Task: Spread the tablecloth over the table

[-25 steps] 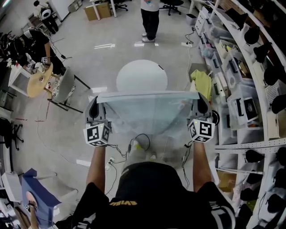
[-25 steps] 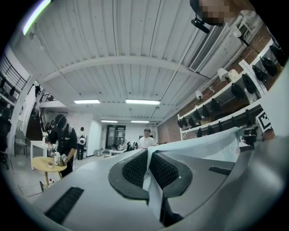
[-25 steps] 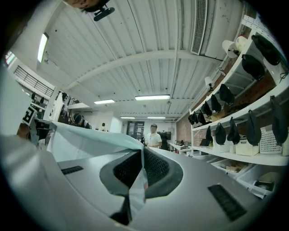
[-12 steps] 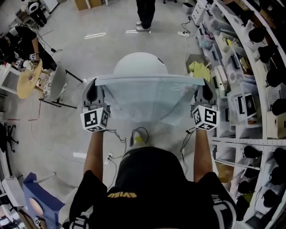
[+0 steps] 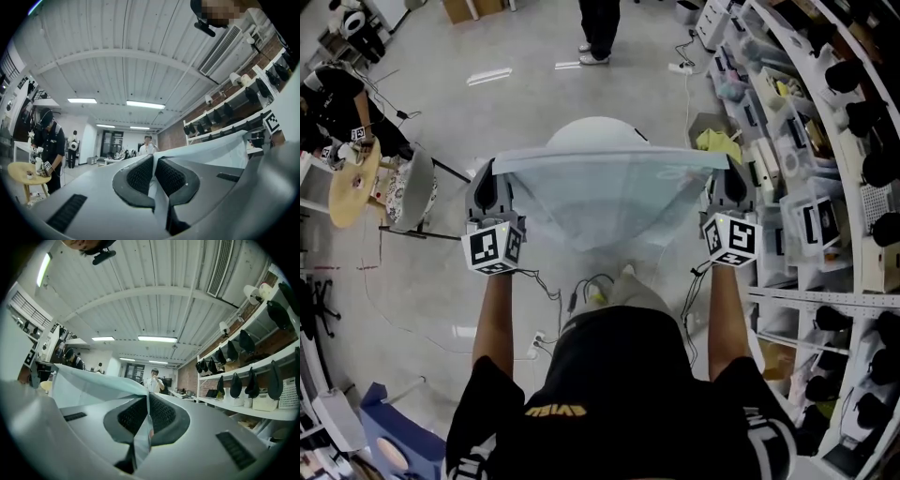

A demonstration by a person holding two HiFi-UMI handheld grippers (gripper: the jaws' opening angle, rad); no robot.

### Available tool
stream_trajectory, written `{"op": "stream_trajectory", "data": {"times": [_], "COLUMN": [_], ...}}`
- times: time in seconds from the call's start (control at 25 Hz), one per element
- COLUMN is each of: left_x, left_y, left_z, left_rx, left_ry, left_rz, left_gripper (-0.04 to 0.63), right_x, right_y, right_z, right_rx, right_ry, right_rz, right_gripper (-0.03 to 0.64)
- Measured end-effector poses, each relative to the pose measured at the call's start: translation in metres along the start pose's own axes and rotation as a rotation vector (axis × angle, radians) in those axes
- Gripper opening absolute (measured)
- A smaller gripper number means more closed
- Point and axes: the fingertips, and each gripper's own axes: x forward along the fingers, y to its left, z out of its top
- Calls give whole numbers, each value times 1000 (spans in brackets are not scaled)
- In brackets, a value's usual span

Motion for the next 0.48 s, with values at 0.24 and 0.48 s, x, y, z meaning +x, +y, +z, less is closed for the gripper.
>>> {"op": "stream_trajectory", "data": {"times": [0.24,0.48], "left_x": [52,109], "left_y": [15,28], "left_z": [-10,-22], "left_rx": [21,44], "left_ry": [6,19], "left_rz": [10,43], "left_gripper": [25,25], "right_x": [61,131], "right_y": [-3,-10], "right_z": [-9,-24], "right_rx": [4,15], "right_ry": [-7,-13], "right_rz": [15,50], "right_gripper": [11,11]}}
